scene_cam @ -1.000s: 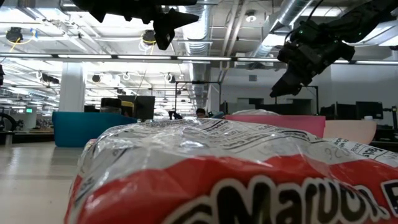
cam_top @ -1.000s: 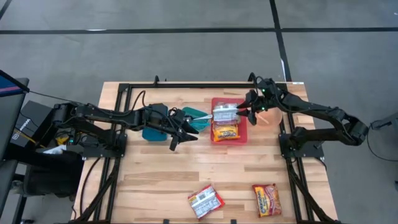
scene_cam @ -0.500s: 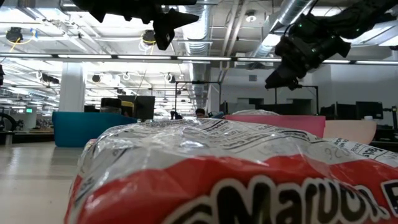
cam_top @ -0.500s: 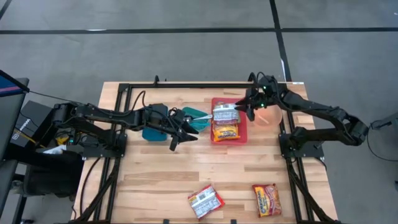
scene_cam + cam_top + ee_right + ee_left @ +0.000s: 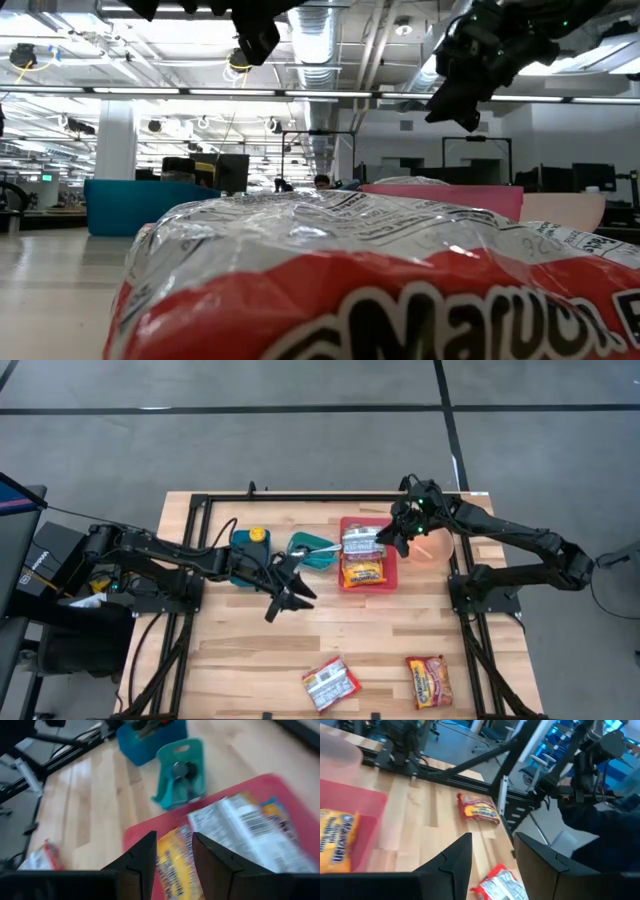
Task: Pick & Place Food Item
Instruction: Put the orange noodle pack into the red bin
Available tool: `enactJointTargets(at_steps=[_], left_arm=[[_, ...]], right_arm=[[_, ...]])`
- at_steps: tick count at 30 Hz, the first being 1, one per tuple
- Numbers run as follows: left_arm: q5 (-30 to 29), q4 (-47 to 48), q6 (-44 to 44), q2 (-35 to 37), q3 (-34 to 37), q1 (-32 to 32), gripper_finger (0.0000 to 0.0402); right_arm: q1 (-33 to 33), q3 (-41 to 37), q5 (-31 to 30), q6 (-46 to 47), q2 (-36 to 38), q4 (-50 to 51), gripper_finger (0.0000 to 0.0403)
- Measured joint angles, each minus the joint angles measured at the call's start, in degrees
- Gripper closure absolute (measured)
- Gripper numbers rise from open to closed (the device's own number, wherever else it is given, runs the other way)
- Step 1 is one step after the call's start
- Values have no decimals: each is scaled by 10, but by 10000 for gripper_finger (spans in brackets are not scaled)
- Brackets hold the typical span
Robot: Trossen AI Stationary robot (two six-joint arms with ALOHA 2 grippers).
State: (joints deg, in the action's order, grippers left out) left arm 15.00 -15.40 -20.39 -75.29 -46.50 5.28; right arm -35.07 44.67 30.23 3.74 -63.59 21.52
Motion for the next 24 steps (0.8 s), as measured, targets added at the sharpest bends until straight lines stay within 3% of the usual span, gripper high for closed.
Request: enactJointTargets(at_steps=[12,17,24], left_arm=[[0,15,0,0,0,61,260],[-8,75,-29,0,0,84,260],[-70,180,-158,0,0,130,268]], right_arm=[[114,28,-6,28,0,149,283],[157,28,-62,41,0,170,283],[206,28,-154,55,0,172,283]])
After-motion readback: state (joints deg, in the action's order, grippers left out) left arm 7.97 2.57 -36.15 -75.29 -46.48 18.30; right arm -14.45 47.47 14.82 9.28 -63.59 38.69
